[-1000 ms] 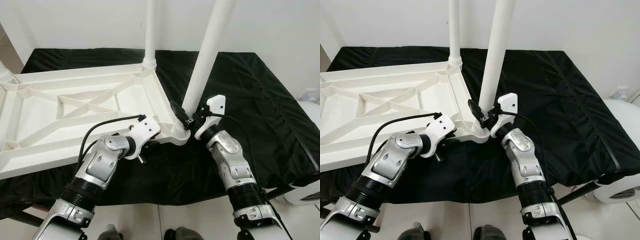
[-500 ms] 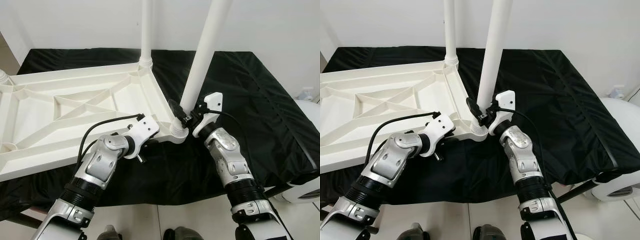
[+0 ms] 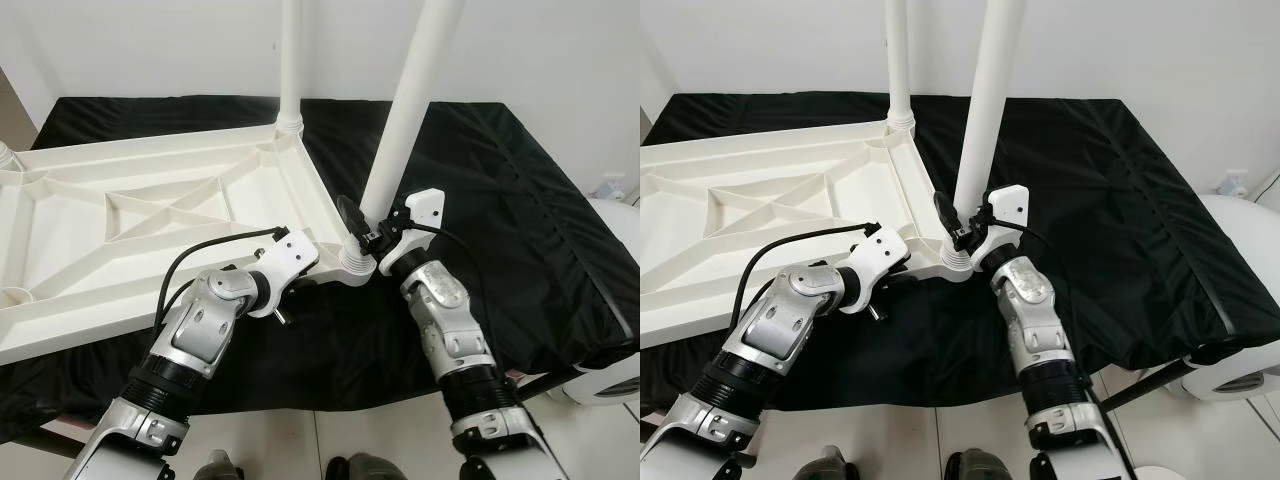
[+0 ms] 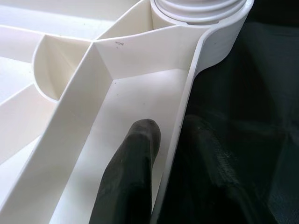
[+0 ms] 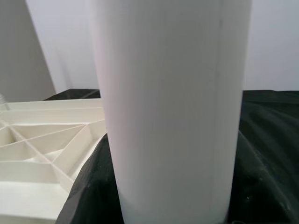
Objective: Building children table
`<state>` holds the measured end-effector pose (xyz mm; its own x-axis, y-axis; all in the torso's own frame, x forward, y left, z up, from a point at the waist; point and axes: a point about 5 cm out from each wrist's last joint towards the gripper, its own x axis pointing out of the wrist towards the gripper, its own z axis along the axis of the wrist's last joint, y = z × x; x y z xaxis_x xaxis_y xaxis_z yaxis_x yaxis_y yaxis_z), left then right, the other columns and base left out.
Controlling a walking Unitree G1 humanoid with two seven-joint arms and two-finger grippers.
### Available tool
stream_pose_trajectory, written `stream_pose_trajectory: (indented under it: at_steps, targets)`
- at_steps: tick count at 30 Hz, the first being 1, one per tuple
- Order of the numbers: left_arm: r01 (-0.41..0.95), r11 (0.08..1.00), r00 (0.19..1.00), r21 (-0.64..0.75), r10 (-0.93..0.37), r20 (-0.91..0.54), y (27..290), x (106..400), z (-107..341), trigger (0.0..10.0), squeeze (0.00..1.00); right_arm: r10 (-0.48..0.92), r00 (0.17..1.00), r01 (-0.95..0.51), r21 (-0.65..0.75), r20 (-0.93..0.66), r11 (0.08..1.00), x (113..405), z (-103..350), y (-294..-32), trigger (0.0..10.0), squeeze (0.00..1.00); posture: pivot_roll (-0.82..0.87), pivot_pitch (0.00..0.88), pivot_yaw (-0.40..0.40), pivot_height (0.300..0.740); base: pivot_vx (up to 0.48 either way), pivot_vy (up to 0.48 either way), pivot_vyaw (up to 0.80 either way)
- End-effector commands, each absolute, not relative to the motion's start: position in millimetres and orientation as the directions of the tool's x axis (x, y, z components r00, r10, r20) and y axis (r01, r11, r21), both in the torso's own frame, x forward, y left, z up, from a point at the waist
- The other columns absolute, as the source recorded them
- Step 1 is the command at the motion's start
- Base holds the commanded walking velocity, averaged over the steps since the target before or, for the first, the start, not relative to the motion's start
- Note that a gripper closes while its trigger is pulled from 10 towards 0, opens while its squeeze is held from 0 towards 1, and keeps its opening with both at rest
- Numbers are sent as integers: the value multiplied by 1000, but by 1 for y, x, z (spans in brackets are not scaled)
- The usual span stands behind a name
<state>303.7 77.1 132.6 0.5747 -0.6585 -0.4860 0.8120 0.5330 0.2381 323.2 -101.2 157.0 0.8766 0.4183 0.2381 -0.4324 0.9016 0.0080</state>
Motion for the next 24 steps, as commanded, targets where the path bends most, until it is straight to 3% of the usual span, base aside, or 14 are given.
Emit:
stream_pose_trajectory:
  at_steps: [1, 11, 24]
  targets:
    - [764, 559, 645, 323, -680, -349, 66, 306, 164, 10000, 0, 391, 916, -396, 47, 96, 917, 320, 126, -102, 10000, 0, 9, 43, -55, 740, 0, 0, 0]
    - [772, 548, 634, 323, -704, -321, 53, 301, 171, 10000, 0, 336, 933, -346, 57, 131, 937, 319, 132, -86, 10000, 0, 15, 40, -62, 740, 0, 0, 0]
    - [770, 552, 633, 320, -724, -276, 39, 299, 184, 10000, 0, 151, 980, -160, 61, 129, 985, 319, 131, -70, 10000, 0, 27, 38, -69, 740, 0, 0, 0]
